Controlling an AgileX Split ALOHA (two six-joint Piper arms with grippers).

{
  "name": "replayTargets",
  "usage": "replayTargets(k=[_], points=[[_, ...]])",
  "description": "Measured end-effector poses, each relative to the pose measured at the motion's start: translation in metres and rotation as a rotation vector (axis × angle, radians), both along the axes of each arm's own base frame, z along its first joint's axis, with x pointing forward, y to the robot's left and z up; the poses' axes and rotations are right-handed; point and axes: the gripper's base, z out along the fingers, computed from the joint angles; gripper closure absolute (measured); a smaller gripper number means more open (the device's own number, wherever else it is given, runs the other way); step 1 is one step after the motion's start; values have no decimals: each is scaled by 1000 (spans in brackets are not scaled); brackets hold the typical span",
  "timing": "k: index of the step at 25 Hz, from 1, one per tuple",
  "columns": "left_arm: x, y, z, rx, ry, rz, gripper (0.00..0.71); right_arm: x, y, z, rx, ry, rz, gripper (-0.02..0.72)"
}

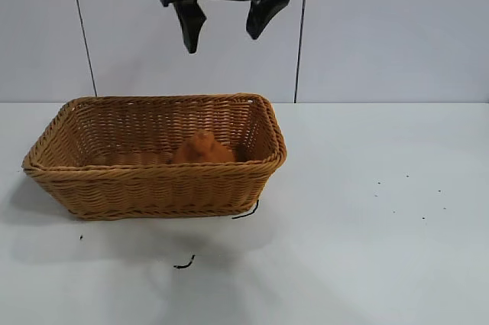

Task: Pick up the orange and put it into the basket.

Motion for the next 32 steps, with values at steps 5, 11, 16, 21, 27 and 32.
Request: replayTargets(k=[5, 11, 16, 21, 27, 32], points=[[0, 0, 0, 0, 0, 0, 71, 23, -65, 0, 22, 10, -127, 69], [0, 0, 0, 0, 0, 0, 71, 38, -141, 0, 16, 9, -266, 69], [0, 0, 0, 0, 0, 0, 71, 41, -177, 0, 17, 9, -334, 69], [0, 0, 0, 0, 0, 0, 71, 42, -199, -1, 42, 14, -373, 69], [0, 0, 0, 0, 0, 0, 71, 41, -195, -2, 127, 39, -342, 69], [0, 0, 0, 0, 0, 0, 71, 30, -186, -17, 123, 118, -311, 69]])
